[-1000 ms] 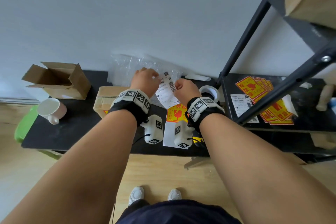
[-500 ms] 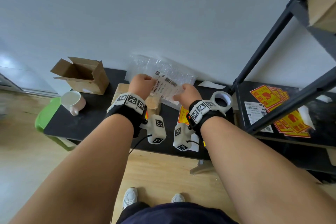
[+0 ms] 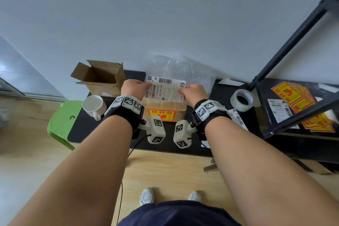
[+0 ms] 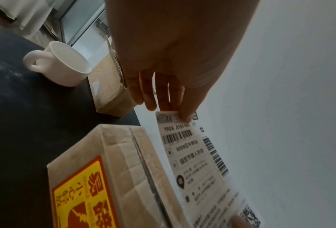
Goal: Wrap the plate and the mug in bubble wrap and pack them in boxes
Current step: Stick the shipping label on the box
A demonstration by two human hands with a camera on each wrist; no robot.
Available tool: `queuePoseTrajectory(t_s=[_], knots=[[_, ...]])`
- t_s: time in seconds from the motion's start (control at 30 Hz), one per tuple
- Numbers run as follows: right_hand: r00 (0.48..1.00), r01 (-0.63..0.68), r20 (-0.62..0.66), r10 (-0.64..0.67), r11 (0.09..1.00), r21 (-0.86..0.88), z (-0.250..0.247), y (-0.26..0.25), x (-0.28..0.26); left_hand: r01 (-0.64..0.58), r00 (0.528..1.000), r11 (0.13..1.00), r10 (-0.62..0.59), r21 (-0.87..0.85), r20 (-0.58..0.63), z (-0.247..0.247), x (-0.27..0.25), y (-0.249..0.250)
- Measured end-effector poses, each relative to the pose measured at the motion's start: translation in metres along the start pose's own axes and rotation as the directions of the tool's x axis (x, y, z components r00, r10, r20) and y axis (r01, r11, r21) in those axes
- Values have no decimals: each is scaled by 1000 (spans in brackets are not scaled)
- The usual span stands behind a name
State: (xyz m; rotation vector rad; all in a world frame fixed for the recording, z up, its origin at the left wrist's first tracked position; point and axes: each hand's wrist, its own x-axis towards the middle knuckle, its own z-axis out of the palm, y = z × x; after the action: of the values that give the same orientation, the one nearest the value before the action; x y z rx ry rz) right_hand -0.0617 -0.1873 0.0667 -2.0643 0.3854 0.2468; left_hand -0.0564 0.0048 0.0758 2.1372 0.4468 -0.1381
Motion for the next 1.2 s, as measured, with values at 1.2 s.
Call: queuePoseTrajectory(t_s=[1.2], knots=[[1000, -24, 0, 30, 809, -587, 46, 23, 48, -24, 1000, 933, 20, 358, 12, 42, 45, -51]])
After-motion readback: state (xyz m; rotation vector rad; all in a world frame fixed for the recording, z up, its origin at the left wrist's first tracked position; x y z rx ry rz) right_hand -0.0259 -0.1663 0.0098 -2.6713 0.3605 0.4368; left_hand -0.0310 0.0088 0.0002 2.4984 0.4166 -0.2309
